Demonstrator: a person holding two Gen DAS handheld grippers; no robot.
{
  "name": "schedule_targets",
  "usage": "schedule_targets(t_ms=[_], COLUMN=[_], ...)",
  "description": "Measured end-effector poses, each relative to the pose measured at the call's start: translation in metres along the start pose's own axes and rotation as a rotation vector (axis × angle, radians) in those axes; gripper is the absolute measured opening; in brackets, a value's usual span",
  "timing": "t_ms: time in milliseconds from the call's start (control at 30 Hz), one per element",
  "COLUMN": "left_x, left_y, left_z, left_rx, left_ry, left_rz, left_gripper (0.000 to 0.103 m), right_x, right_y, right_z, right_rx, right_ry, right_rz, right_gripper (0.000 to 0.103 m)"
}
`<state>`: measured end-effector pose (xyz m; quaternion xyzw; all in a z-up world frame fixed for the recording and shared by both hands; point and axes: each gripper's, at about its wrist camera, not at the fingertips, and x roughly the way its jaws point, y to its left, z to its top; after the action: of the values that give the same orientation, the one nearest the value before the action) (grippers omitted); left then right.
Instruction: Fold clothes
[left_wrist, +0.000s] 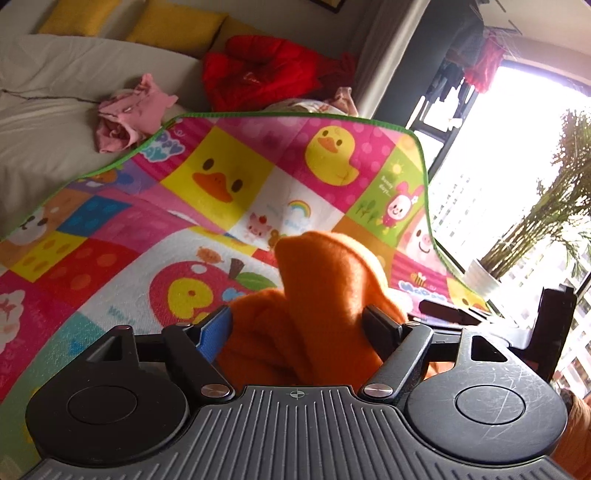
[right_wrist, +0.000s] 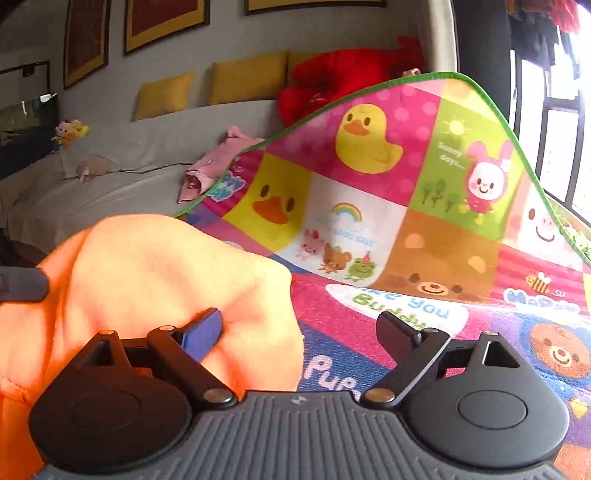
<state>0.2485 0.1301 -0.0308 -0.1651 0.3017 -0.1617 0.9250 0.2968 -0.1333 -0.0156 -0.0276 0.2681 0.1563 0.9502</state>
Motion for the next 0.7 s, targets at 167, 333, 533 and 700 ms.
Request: schedule_targets(t_ms=[167,333,533,700], left_x=[0.024,0.024,0.021,0.017], left_y=[0.001,0.007,0.014,0.012], left_z=[-0.015,-0.026,-0.031,-0.027], left_rx=[0.006,0.048,0.009,-0.018], left_ry=[0.065,0.078,0.087,0.066], left_rz=[0.04,0.116,0.11,0.067], left_gripper=[0.082,0.081,0.078,0.078], right_x=[-0.001,-0.012,-0.016,0.009], right_y=[-0.002,0.013,0.021,0.024], right_z=[-0.005,0.002,0.016,0.013], right_rx=[-0.035,-0.081,-0.087,-0.127], right_ry=[0.001,-0.035,-0.071,0.021], right_rz=[-0.013,0.038,0.09,-0.031], right_gripper=[0.098,0.098,0.098,0.103])
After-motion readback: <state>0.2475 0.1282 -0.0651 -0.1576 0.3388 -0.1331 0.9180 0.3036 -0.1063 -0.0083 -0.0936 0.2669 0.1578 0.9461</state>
